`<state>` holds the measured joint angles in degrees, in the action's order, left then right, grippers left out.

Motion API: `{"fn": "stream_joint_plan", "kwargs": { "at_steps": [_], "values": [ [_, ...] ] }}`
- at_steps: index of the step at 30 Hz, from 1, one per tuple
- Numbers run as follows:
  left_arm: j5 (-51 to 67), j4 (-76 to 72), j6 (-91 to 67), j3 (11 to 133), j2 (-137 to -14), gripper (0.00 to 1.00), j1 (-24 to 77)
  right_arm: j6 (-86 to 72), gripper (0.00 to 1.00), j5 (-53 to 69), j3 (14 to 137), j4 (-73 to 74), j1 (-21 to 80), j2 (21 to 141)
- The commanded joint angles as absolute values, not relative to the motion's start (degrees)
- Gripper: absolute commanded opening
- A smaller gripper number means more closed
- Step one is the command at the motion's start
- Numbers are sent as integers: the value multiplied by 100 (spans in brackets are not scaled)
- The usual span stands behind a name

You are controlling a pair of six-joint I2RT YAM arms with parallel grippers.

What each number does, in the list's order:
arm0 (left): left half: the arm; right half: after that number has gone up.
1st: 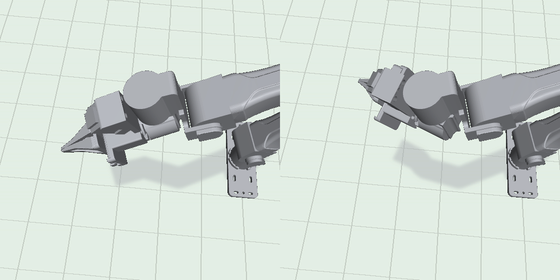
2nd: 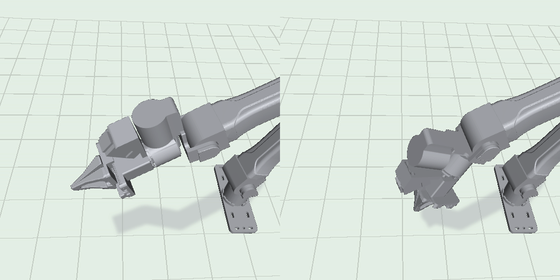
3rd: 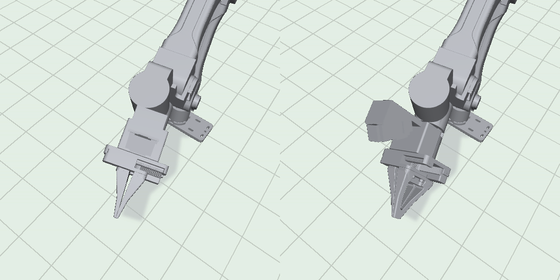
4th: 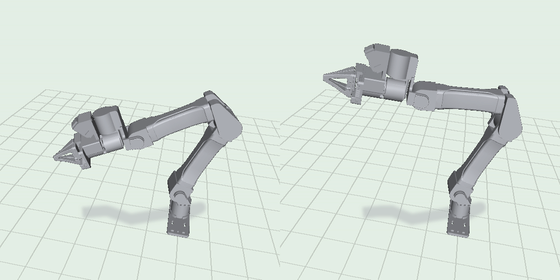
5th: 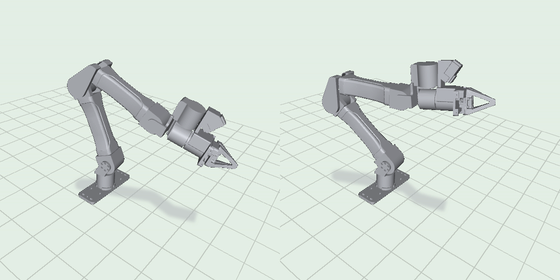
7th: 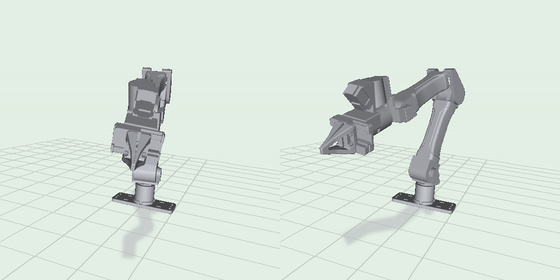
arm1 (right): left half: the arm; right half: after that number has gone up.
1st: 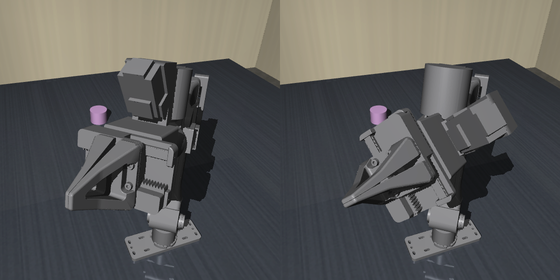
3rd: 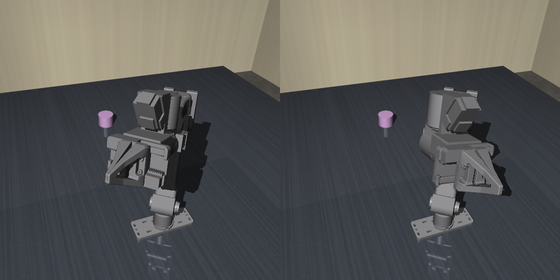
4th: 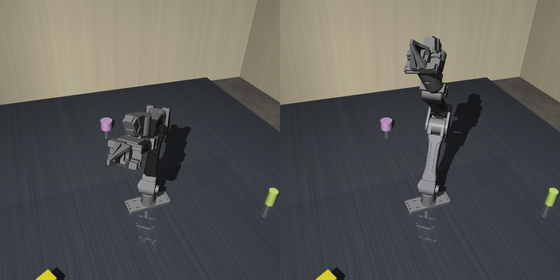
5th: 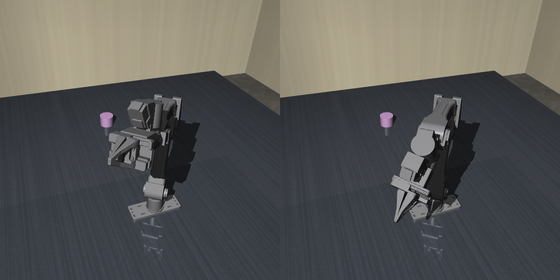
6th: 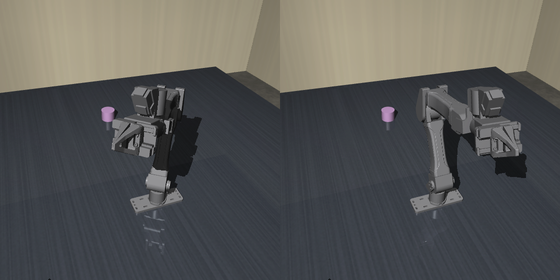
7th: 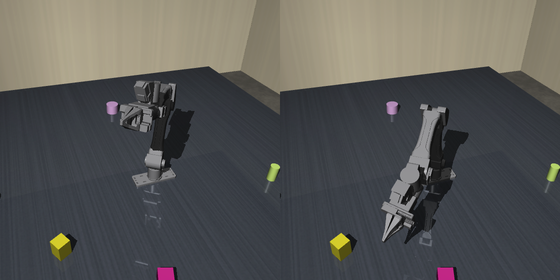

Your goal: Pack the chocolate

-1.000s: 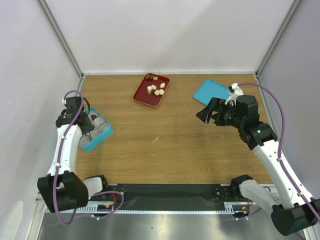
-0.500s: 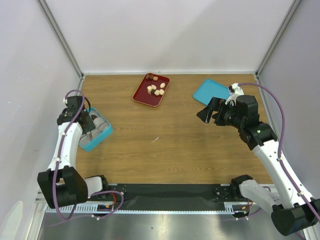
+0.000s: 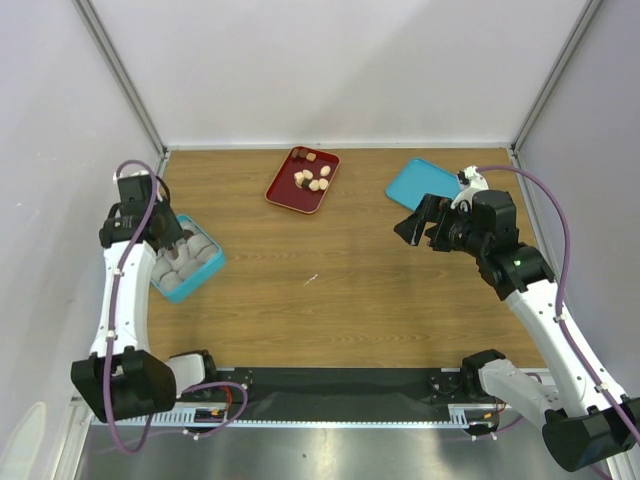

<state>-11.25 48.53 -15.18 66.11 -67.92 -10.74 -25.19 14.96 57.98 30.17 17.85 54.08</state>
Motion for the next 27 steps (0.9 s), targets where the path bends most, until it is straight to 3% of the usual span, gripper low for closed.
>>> {"fn": "stream_joint_plan", "kwargs": {
  "at_steps": [1, 11, 27],
  "values": [
    [-475, 4676, -1354, 7145, -6626, 42, -871, -2435, 99, 1362, 5898, 2979, 1811, 5335],
    [-862, 4203, -1362, 8138, -7899, 42, 1580, -2487, 100, 1117, 5985, 3059, 1819, 5458],
    [-299, 3595, -1134, 9193, -10072, 43, 2680, -2452, 99, 774, 6064, 3173, 1811, 5651]
  ]
}}
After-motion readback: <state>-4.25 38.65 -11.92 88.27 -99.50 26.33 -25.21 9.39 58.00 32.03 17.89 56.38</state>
